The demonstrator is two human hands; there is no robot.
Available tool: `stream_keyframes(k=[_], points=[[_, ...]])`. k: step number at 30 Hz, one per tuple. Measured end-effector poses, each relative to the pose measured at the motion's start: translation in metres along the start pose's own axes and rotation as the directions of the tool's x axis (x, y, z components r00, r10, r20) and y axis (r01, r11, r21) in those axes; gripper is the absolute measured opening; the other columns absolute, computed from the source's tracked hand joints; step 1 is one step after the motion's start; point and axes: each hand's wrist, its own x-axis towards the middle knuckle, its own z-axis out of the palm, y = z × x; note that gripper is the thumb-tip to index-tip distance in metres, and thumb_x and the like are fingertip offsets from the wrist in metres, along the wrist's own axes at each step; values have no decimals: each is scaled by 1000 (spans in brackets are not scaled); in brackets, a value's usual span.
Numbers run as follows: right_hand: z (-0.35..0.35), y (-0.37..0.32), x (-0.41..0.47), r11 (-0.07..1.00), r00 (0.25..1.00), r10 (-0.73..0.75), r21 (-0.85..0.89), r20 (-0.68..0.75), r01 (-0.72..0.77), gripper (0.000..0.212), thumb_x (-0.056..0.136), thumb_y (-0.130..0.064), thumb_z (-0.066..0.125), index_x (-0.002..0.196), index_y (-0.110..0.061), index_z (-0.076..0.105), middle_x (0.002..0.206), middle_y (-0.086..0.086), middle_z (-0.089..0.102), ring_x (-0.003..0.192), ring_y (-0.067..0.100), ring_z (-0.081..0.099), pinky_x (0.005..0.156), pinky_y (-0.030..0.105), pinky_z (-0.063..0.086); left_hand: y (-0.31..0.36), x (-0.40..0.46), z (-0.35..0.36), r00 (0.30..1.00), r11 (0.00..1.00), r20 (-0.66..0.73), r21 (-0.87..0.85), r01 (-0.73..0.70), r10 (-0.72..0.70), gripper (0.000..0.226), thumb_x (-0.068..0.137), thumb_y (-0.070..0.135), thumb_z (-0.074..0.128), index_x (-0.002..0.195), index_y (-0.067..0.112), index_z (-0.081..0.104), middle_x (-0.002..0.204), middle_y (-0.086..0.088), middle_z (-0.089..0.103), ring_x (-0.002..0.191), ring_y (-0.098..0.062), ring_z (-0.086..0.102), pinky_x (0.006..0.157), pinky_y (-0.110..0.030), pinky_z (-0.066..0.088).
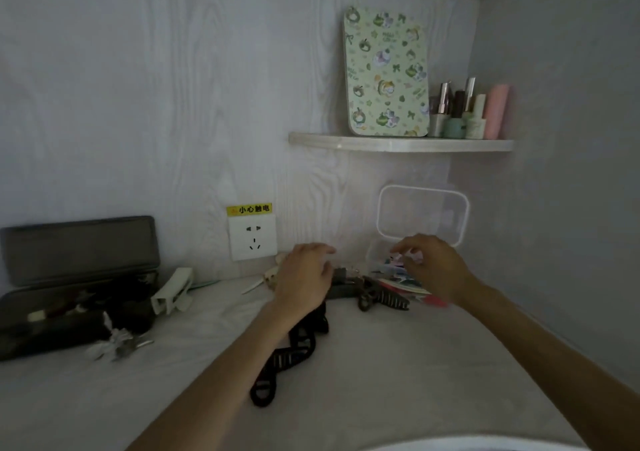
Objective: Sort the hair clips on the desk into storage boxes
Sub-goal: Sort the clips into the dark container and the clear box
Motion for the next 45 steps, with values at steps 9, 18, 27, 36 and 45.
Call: stream_keyframes(k=[9, 18, 27, 36, 45], points=[[100, -145, 34, 889, 883, -400, -132, 244, 439, 24, 88, -18, 54, 109, -15, 65, 110, 7, 64, 107, 26, 54, 86, 32, 37, -120, -68, -66, 943, 953, -289, 199, 230, -168, 51, 71, -16, 54, 108, 15, 70, 108, -6, 70, 100, -28, 65, 81, -36, 53], [152, -160, 42, 553, 816, -244, -616, 524, 561, 58, 95, -28, 35, 148, -10, 17, 158, 9, 7, 146, 25, -2, 113, 58, -8, -120, -71, -65, 929, 691, -116, 638, 340, -351, 47, 87, 17, 45, 133, 7, 41, 131, -12, 52, 127, -27, 43, 118, -45, -1], [142, -147, 44, 659, 787, -337, -467, 517, 589, 41, 97, -28, 35, 136, -20, 44, 150, 4, 31, 143, 23, 16, 115, 53, 0, -98, -68, -64, 965, 973, -134, -4, 229, -227, 29, 99, 38, 34, 107, 28, 59, 98, 3, 71, 90, -19, 65, 77, -36, 52], [147, -130, 55, 765, 841, -431, -364, 326, 532, 35, 88, -9, 44, 122, -15, 54, 126, 3, 58, 122, 24, 46, 106, 37, 23, -138, -68, -49, 853, 803, 11, 345, 486, -521, 40, 91, 12, 39, 131, 3, 37, 137, -14, 41, 129, -27, 36, 106, -35, 30], [162, -149, 62, 762, 822, -314, -391, 475, 517, 38, 92, -22, 46, 130, -17, 48, 130, 10, 47, 126, 27, 37, 103, 42, 27, -121, -66, -67, 892, 865, -95, 215, 453, -443, 30, 95, 16, 42, 116, 21, 63, 119, -4, 62, 110, -26, 57, 87, -36, 46]])
